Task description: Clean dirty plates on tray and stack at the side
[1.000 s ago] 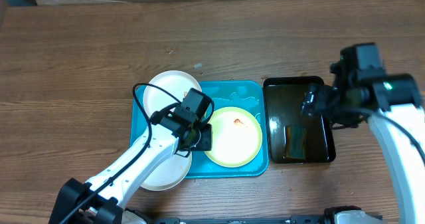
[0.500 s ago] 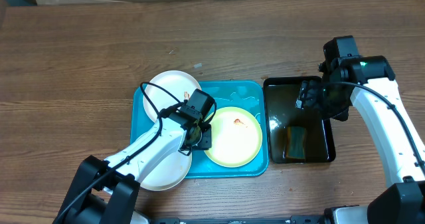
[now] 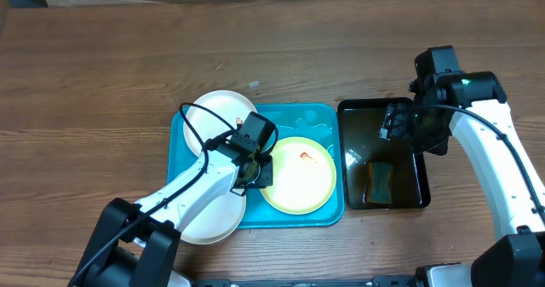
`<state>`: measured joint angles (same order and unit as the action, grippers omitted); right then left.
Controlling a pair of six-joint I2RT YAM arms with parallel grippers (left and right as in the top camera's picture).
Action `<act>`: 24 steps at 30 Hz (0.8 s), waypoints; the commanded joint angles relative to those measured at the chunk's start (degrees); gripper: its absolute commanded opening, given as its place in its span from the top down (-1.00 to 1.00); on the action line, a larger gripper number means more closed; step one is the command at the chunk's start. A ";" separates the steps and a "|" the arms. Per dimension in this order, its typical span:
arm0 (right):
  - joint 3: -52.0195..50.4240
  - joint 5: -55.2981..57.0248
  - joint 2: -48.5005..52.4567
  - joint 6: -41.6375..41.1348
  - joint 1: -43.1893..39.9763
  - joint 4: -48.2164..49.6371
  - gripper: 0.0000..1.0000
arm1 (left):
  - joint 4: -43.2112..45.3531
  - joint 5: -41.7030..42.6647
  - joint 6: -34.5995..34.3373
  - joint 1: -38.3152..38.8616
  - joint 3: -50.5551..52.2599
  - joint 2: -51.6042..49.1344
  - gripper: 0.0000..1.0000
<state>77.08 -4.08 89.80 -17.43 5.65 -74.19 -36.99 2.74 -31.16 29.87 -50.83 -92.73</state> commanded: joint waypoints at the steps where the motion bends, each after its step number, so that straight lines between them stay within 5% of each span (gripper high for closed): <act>1: -0.26 0.63 -0.09 0.33 -0.20 0.11 -0.64 | 0.20 -0.31 0.98 -0.35 -0.07 -1.27 0.55; 15: -0.26 0.63 -0.09 1.20 -0.20 0.11 -0.64 | 0.04 -0.17 1.88 -0.39 -0.61 -1.53 0.89; 24: -0.26 0.66 -0.09 1.42 -0.20 0.11 -0.64 | 0.66 -8.63 12.20 -0.39 -4.79 -1.53 0.92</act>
<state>77.08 -4.05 89.80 -16.45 5.65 -74.24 -37.08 0.03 -24.88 29.87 -53.19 -93.67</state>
